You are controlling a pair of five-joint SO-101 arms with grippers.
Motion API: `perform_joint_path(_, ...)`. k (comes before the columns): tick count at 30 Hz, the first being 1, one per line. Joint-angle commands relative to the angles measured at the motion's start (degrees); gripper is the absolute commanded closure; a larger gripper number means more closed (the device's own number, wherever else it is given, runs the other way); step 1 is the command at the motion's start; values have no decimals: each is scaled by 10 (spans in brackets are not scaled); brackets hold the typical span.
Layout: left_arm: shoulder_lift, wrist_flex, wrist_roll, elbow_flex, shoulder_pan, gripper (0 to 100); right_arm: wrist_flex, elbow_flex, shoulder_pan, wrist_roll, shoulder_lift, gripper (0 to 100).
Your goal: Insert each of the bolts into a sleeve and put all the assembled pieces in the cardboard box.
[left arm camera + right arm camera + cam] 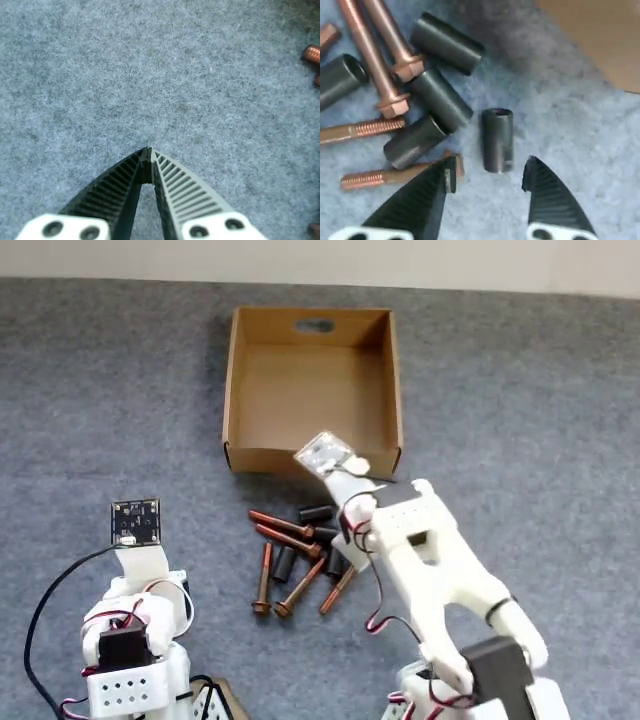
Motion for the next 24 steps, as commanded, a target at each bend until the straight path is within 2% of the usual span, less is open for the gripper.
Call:
perform_joint_path(1,-6,2,-2,9,7,993,-42,1,-18,4,36,779)
perform_joint_path(12,-6,2,-2,9,7,993,-88,1,12,7,76,786)
perform_joint_path(14,-6,2,-2,9,7,993,-89,-1,31,7,75,844)
perform_joint_path(17,-6,2,-2,9,7,993,-92,-15,70,7,78,992)
perform_joint_path(24,-6,2,-2,9,7,993,-40,-22,138,-1,-11,993)
